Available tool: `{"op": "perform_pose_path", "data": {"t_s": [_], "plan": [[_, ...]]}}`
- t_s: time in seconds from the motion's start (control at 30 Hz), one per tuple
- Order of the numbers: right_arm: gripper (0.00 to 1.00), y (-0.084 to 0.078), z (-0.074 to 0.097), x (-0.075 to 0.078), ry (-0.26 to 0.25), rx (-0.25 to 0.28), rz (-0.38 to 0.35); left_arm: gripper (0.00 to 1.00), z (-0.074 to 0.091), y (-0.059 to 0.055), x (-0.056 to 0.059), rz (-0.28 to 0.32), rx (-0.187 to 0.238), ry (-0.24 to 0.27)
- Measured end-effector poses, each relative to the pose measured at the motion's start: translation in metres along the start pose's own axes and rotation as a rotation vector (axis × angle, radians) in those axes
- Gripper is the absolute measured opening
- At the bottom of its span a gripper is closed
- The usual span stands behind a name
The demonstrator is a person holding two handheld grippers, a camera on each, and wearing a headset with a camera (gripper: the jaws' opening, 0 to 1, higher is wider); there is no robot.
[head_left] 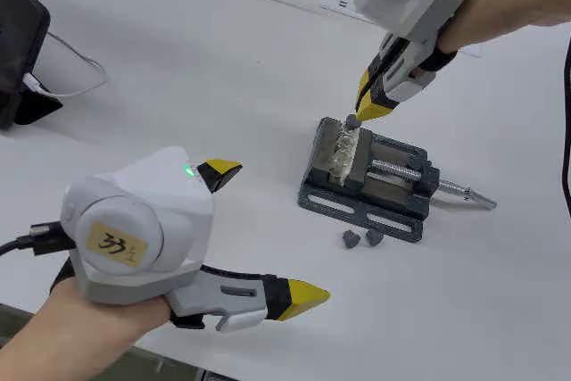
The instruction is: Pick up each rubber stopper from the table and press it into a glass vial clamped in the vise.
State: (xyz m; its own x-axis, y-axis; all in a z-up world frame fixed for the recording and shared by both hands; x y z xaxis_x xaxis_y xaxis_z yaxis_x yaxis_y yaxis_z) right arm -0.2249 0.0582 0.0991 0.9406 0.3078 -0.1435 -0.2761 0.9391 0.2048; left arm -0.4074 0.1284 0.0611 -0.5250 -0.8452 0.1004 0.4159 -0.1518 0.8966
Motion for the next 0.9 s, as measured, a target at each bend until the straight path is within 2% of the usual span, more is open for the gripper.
{"op": "perform_pose_path", "data": {"t_s": [0.9], "plan": [[0.0, -0.0022, -0.0077, 0.0025, 0.015, 0.002, 0.016, 0.95, -0.0031, -0.0035, 0.0018, 0.007, -0.01, -0.008]]}}
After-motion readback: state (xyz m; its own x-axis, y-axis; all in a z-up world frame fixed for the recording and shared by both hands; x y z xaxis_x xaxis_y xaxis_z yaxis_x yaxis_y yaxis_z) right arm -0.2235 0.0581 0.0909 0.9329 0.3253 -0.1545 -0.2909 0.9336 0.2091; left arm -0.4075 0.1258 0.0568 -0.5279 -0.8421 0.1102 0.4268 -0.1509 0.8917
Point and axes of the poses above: the centre of the closed fingertips' face, and the gripper's own axes: z roughly backward along the fingers, x roughly to its right, y roughly out of its top, the point moved 6 cm from there along z, roughly backward along the fingers, and after that the axes turned 6 degrees about y, right-handed, at the moved point
